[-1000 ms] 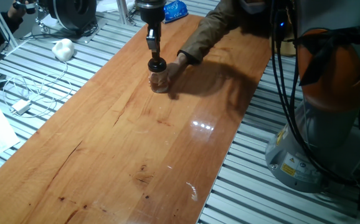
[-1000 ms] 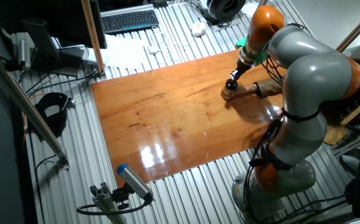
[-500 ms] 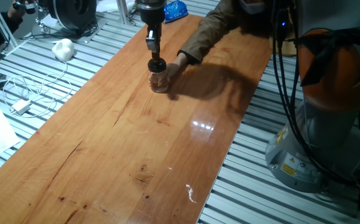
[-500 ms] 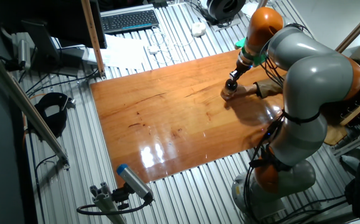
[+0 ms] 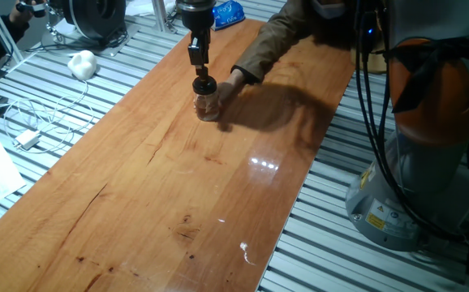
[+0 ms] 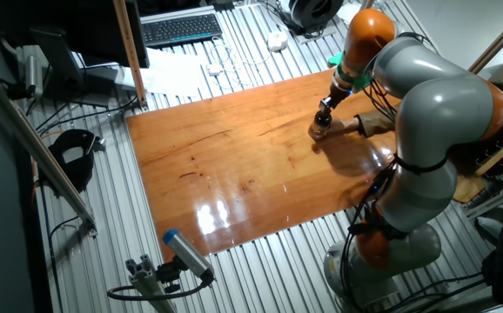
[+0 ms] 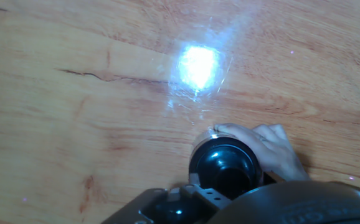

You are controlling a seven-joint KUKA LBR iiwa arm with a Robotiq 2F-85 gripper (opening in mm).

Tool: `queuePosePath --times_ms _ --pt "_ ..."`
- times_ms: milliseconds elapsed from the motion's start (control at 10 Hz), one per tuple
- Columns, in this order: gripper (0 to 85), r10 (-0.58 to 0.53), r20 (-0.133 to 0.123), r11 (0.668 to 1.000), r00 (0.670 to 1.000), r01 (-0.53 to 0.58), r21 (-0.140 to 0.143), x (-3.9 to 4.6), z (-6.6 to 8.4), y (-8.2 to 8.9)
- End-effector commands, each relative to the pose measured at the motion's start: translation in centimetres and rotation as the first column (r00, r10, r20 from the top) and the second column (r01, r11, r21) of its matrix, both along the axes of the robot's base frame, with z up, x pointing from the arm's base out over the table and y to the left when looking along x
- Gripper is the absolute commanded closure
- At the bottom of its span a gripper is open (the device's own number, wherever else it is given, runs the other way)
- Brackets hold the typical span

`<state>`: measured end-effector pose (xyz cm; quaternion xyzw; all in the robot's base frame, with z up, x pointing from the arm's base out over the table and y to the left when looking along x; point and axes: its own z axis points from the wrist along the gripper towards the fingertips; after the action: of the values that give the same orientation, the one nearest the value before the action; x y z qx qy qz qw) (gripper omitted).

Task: Screw the lid onto the jar

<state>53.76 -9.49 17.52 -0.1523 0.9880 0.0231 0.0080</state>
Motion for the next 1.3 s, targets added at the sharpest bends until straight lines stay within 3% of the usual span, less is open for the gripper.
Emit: queuePosePath --times_ms 0,800,900,1000,1100,1200 --pt "34.0 -0.003 -0.002 1.0 1.0 0.003 -0.005 0.13 0.2 0.1" --pt "34.0 0.009 0.015 0.999 1.0 -0.008 -0.044 0.85 -0.1 0.9" --pt "17.0 -0.005 0.01 0.999 1.0 0.005 -0.053 0.87 -0.4 0.9" --pt "17.0 -0.022 -0.008 0.997 1.0 0.021 -0.073 0.9 -0.5 0.9" --pt "17.0 -0.022 0.001 0.997 1.0 0.022 -0.072 0.92 -0.6 0.9" --pt "0.0 -0.02 0.001 0.997 1.0 0.02 -0.071 0.94 -0.8 1.0"
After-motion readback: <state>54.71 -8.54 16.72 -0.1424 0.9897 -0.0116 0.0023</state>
